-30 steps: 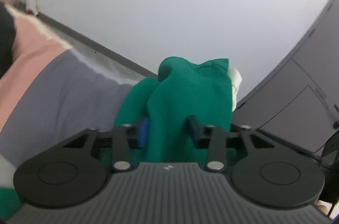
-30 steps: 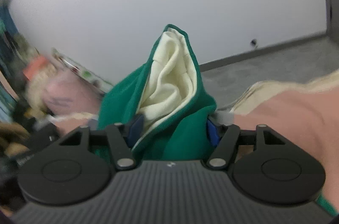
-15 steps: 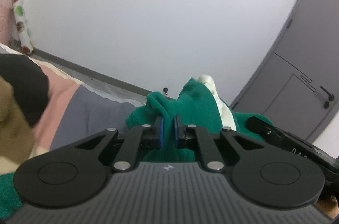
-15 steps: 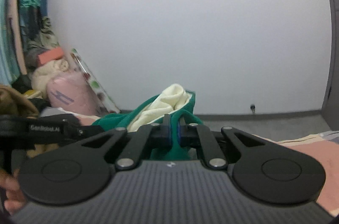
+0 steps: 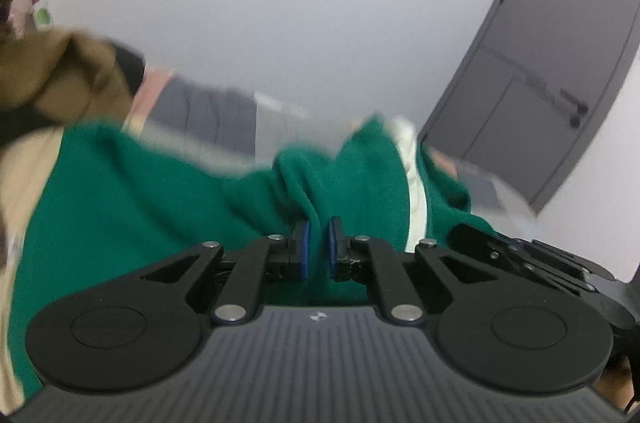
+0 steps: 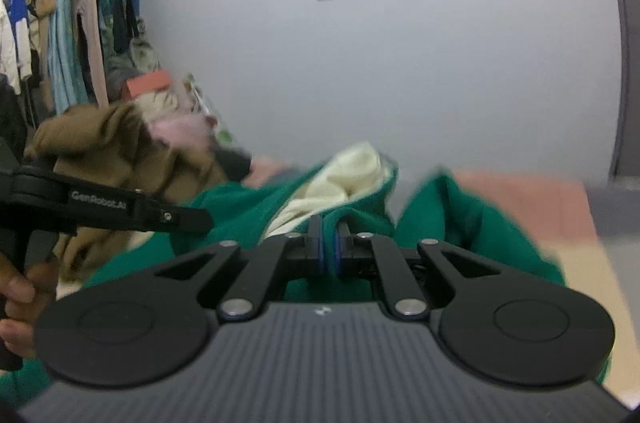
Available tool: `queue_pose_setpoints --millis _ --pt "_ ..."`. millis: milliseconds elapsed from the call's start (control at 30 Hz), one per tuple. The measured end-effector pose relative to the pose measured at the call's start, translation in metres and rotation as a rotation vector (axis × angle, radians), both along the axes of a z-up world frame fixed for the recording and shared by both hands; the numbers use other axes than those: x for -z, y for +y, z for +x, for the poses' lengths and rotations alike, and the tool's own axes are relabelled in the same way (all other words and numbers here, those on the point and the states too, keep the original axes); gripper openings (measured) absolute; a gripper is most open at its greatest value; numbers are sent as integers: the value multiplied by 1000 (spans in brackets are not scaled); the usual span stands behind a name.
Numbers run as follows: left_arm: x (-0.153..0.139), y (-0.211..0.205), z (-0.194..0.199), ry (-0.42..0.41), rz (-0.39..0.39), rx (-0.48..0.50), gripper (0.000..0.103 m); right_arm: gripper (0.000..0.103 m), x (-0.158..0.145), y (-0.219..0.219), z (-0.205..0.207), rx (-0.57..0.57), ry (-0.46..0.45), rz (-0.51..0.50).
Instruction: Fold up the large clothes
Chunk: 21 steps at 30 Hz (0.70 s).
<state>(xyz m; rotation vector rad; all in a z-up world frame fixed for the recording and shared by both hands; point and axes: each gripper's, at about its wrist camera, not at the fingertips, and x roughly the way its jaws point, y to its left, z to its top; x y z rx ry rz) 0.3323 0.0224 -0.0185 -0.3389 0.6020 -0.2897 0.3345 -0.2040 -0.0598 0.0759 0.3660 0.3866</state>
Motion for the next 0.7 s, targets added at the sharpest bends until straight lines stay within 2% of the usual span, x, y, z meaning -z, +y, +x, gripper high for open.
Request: queue_pose_setpoints --millis 100,167,267,300,333,367,433,467,533,700 --pt "16 -11 -26 46 45 -22 12 8 24 1 -19 21 82 17" --pt "21 -12 -38 54 49 -32 13 10 33 2 -30 32 109 12" --pt "21 -10 -43 65 47 -41 29 11 33 5 -34 44 132 -7" --pt "20 -7 -45 56 41 -45 40 13 29 4 -34 39 134 -3" --pt "19 -5 -45 51 40 -55 55 19 25 3 -33 35 139 2" --pt "20 -5 -45 48 42 -61 56 28 24 -2 -36 34 140 9" --pt "23 -6 -51 38 51 -47 56 76 15 -7 -37 34 122 39" --pt "26 -5 -47 38 47 -46 56 84 9 -9 -35 34 99 59" --pt "32 -2 -43 33 30 -48 56 85 1 -10 -27 42 72 81" --pt "50 -2 -43 2 58 -9 56 85 -10 0 19 92 87 117"
